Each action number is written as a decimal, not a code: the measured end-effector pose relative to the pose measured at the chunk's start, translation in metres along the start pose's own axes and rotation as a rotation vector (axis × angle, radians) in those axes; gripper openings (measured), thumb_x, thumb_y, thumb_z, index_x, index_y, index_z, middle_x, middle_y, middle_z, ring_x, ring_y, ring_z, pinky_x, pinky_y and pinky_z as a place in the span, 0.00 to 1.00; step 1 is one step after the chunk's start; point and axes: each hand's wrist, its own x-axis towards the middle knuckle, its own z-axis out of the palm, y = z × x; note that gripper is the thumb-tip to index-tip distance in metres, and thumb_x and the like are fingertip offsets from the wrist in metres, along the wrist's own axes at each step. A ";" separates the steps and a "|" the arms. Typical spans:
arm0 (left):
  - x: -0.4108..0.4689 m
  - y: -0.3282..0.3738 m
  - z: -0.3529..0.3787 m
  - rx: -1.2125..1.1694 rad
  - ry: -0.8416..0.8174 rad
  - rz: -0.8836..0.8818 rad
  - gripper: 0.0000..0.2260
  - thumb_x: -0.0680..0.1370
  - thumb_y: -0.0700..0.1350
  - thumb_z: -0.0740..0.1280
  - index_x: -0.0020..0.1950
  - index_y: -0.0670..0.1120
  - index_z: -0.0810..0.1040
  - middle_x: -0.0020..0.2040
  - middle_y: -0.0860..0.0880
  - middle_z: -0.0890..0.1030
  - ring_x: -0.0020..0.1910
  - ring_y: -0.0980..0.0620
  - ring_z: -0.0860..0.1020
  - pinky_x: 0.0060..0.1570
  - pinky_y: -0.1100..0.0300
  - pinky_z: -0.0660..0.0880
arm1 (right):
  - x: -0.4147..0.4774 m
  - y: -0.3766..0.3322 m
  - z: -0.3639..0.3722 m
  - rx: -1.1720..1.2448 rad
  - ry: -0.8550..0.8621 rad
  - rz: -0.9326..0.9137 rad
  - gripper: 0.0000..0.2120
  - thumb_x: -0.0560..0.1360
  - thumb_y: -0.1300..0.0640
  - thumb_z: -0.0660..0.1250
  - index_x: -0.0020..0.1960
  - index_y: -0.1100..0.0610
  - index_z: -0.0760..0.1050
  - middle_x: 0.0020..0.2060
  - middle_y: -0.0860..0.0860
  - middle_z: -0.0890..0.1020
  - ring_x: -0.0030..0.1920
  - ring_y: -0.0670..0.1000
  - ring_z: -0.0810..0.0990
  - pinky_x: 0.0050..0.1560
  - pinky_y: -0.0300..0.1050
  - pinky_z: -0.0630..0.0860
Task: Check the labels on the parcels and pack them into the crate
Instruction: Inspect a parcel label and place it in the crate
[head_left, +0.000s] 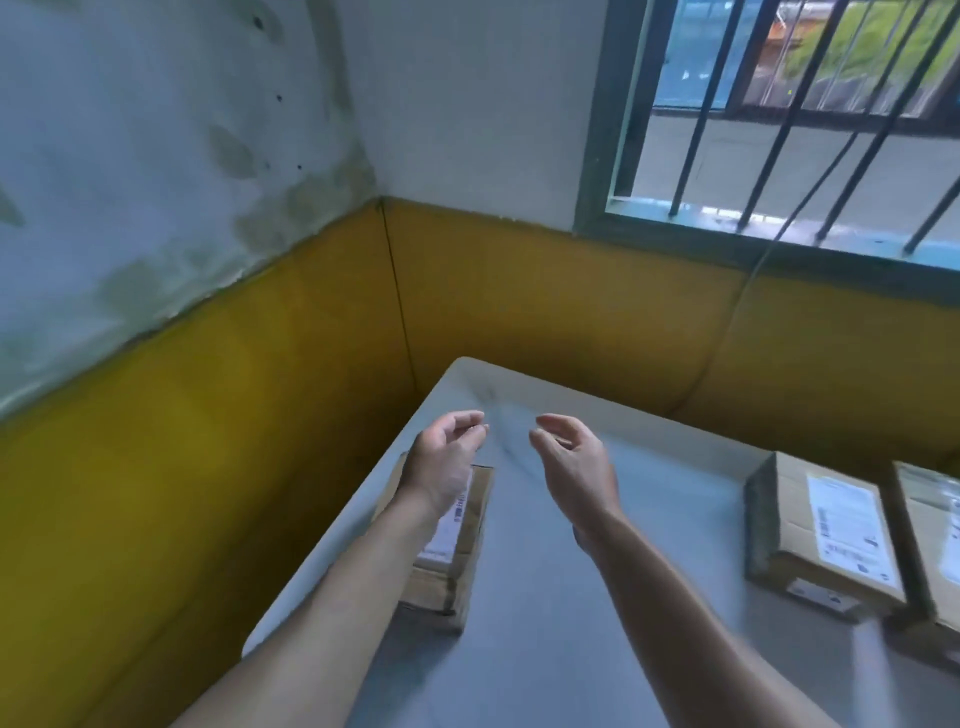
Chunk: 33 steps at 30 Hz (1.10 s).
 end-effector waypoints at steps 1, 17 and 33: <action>0.010 -0.011 -0.018 0.024 -0.003 -0.007 0.11 0.84 0.49 0.65 0.65 0.52 0.79 0.64 0.51 0.81 0.64 0.51 0.78 0.61 0.56 0.76 | -0.001 0.003 0.019 -0.017 0.002 0.021 0.16 0.80 0.54 0.66 0.66 0.53 0.77 0.62 0.49 0.81 0.59 0.47 0.78 0.53 0.41 0.72; 0.038 -0.097 -0.086 0.152 -0.190 -0.338 0.12 0.81 0.49 0.68 0.63 0.49 0.79 0.50 0.50 0.85 0.50 0.49 0.84 0.44 0.53 0.81 | -0.040 0.060 0.098 -0.081 -0.073 0.447 0.12 0.76 0.52 0.65 0.58 0.53 0.76 0.51 0.48 0.84 0.52 0.50 0.83 0.60 0.51 0.78; -0.010 -0.019 0.046 -0.146 -0.629 0.109 0.31 0.72 0.55 0.71 0.73 0.69 0.65 0.59 0.62 0.81 0.56 0.61 0.81 0.44 0.65 0.81 | -0.057 0.031 -0.062 0.345 0.456 0.057 0.15 0.78 0.56 0.71 0.63 0.44 0.76 0.49 0.40 0.86 0.52 0.41 0.84 0.48 0.43 0.82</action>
